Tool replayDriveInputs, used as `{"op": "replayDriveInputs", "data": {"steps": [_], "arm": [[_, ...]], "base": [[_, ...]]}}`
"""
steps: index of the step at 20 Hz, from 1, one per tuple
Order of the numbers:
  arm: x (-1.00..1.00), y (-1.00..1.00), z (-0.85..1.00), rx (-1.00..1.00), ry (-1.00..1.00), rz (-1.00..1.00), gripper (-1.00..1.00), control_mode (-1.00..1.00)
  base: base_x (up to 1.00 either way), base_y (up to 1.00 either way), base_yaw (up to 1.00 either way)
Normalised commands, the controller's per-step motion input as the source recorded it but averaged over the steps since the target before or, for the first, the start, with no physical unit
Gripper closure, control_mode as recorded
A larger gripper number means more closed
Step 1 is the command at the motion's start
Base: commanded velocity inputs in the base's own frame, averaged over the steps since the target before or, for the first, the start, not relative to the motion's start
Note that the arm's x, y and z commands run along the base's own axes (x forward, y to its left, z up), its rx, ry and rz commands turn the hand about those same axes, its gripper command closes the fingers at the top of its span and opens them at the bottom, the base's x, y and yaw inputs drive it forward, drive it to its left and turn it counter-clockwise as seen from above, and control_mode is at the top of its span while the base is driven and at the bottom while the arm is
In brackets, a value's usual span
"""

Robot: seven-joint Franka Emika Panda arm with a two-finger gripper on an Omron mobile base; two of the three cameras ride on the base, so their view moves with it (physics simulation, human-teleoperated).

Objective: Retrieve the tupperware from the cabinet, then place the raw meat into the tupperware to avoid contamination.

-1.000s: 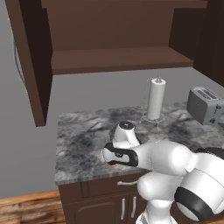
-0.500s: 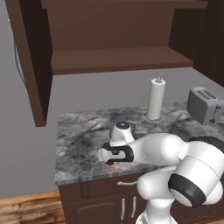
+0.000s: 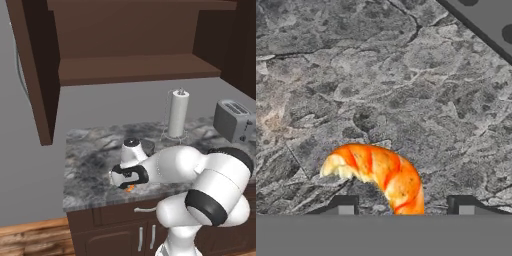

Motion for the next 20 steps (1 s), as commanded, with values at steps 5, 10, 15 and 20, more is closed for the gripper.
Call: {"op": "replayDriveInputs", "data": {"steps": [5, 10, 15, 20], "arm": [[0.00, -0.01, -0.90, -0.12, 0.00, 0.01, 1.00, -1.00], [0.00, -0.05, -0.91, -0.11, 0.00, 0.00, 1.00, -1.00], [-0.05, -0.07, 0.10, 0.03, -0.06, -0.02, 1.00, -1.00], [-0.14, -0.16, 0.63, 0.05, -0.20, -0.02, 1.00, -1.00]], "base": [[0.00, 0.00, 0.00], [0.00, 0.00, 0.00], [0.00, 0.00, 0.00], [0.00, 0.00, 0.00]]}}
